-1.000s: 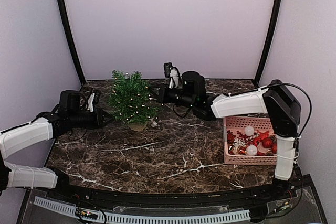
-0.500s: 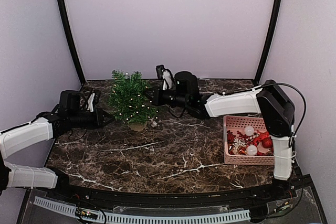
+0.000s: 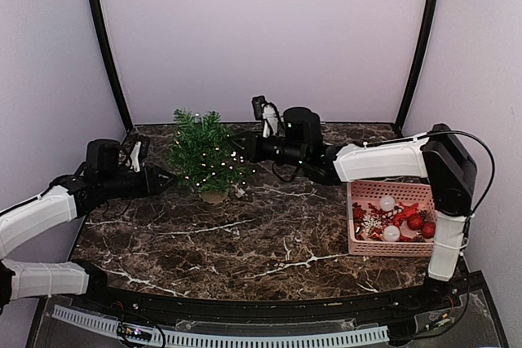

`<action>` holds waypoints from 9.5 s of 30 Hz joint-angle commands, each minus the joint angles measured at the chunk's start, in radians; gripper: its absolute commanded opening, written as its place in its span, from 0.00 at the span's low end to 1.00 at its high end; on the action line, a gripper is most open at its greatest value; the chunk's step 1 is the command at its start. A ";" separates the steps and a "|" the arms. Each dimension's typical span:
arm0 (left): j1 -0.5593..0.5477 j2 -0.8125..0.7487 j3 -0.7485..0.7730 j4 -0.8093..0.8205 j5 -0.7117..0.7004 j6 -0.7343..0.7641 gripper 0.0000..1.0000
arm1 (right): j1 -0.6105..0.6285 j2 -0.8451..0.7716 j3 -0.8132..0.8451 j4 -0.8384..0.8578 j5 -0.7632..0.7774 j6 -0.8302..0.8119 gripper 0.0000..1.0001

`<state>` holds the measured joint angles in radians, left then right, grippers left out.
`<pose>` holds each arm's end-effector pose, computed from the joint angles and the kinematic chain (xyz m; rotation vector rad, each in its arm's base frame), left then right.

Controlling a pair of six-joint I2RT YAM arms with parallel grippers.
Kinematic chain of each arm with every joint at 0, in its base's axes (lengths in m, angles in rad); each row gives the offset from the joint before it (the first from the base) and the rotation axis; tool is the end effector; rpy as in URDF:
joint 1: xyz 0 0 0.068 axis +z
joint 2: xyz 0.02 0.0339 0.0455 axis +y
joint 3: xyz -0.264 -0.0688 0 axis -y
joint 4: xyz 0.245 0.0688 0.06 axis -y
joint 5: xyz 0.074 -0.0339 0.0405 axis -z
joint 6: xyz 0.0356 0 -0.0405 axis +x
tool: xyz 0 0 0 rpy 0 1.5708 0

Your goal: Decorate the small christmas tree

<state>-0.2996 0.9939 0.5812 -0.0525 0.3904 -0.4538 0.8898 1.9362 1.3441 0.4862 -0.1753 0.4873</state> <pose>0.2063 -0.0779 0.2435 0.0934 2.1078 -0.8604 0.2845 0.3610 0.2616 -0.5027 1.7474 1.1589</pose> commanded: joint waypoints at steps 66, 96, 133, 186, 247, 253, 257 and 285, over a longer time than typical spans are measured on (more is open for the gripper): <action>0.116 0.063 0.326 -0.143 -0.068 0.328 0.86 | -0.563 -0.407 -0.463 -1.039 0.274 -0.184 0.39; 0.116 0.061 0.318 -0.084 0.036 0.310 0.85 | -0.546 -0.864 -0.397 -0.967 0.251 -0.127 0.00; 0.117 0.037 0.284 -0.068 0.016 0.292 0.84 | 0.114 0.114 0.449 -0.038 0.066 -0.158 0.00; 0.117 0.032 0.283 -0.075 -0.008 0.304 0.84 | 0.108 0.002 0.365 -0.086 0.149 -0.195 0.55; 0.119 0.034 0.274 -0.077 -0.043 0.312 0.84 | -0.770 -0.818 -0.763 -1.064 0.459 0.317 0.00; 0.117 0.013 0.267 -0.068 -0.053 0.311 0.84 | -0.769 -1.008 -0.642 -1.178 0.471 0.242 0.00; 0.118 0.007 0.266 -0.066 -0.047 0.309 0.84 | -0.770 -1.089 -0.564 -1.234 0.458 0.193 0.00; 0.117 -0.020 0.244 -0.018 0.052 0.311 0.84 | -0.734 -1.109 -0.827 -0.906 -0.119 0.132 0.17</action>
<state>-0.1875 0.9943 0.8364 -0.0978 0.4221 -0.1566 0.1322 0.8227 0.4969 -0.5568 -0.1852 0.6399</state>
